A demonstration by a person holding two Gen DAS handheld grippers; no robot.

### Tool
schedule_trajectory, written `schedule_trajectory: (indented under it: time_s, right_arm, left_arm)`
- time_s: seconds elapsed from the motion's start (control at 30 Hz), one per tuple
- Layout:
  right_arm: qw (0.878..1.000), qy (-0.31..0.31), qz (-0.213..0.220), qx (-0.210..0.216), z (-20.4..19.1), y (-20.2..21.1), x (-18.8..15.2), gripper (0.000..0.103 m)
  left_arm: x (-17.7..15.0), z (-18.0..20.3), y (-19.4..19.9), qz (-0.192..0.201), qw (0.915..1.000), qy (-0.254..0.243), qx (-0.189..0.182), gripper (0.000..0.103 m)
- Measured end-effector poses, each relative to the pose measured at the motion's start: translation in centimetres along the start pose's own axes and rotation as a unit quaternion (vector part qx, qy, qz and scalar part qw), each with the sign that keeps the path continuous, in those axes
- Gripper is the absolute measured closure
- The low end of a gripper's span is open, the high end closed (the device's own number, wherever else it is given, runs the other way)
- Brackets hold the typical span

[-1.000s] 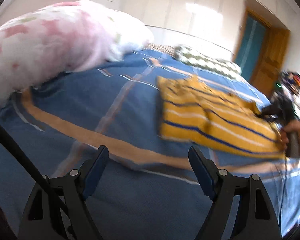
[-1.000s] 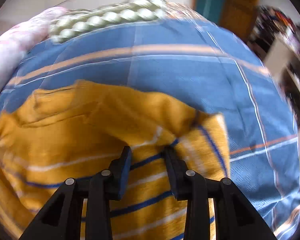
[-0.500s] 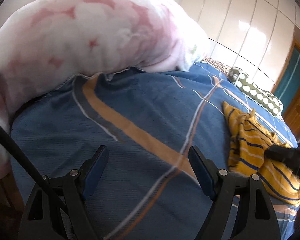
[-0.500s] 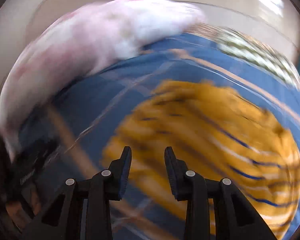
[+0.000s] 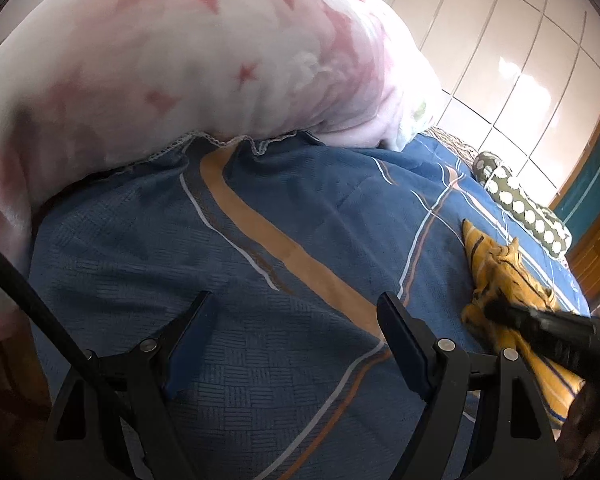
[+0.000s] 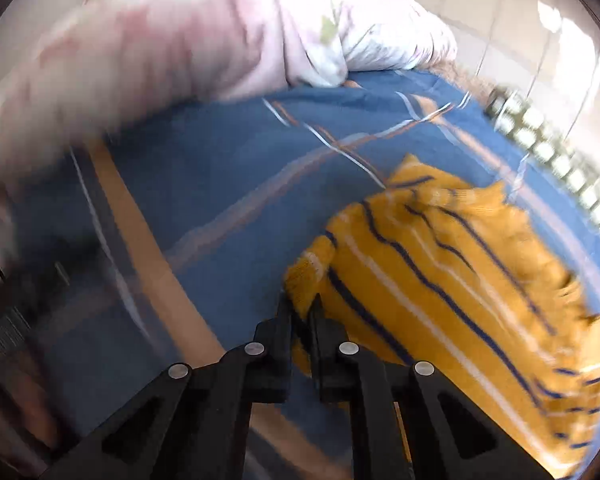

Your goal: Fold small clothes

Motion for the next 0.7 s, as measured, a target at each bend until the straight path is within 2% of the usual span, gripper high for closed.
schedule_trajectory:
  time_s: [0.1, 0.2, 0.27, 0.33, 0.4, 0.47, 0.57, 0.7]
  right_arm:
    - [0.998, -0.051, -0.023, 0.025, 0.1, -2.4, 0.4, 0.094]
    - [0.994, -0.086, -0.045, 0.045, 1.0, -3.7, -0.1, 0.080]
    - [0.991, -0.107, -0.032, 0.072, 1.6, -2.3, 0.3, 0.073]
    - [0.991, -0.107, -0.004, 0.084, 2.2, -0.1, 1.3, 0.073]
    - [0.994, -0.093, 0.025, 0.055, 3.8, 1.8, 2.5, 0.073]
    - [0.996, -0.084, 0.031, -0.014, 6.4, 1.9, 3.4, 0.073]
    - [0.991, -0.103, 0.004, -0.084, 9.8, -0.9, 3.8, 0.077]
    - [0.986, -0.075, -0.034, -0.144, 11.8, -6.2, 4.5, 0.079]
  left_arm:
    - [-0.1, 0.0, 0.1, 0.001, 1.0000, -0.002, 0.001, 0.022]
    - [-0.1, 0.2, 0.2, 0.002, 1.0000, -0.003, 0.000, 0.022]
    - [-0.1, 0.3, 0.3, 0.003, 1.0000, 0.002, -0.005, 0.022]
    - [-0.2, 0.5, 0.5, 0.002, 0.9999, 0.003, -0.015, 0.022]
    - [-0.4, 1.1, 0.6, 0.001, 0.9996, 0.000, -0.027, 0.022]
    - [-0.8, 2.2, 0.7, 0.004, 0.9992, -0.015, -0.038, 0.022]
    - [-1.3, 3.5, 0.5, 0.003, 0.9982, -0.036, -0.048, 0.022]
    - [-1.6, 4.1, 0.4, 0.002, 0.9974, -0.047, -0.054, 0.022]
Point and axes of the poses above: each gripper's, at about its wrist camera, not at the fingertips, and y roughly against the way its jaws point, z to its right, x to its top, the point moved 3 cm from there along -y, roughly the way its jaws point, and after that the axes turned 14 degrees about z, right-handed, at the moved point
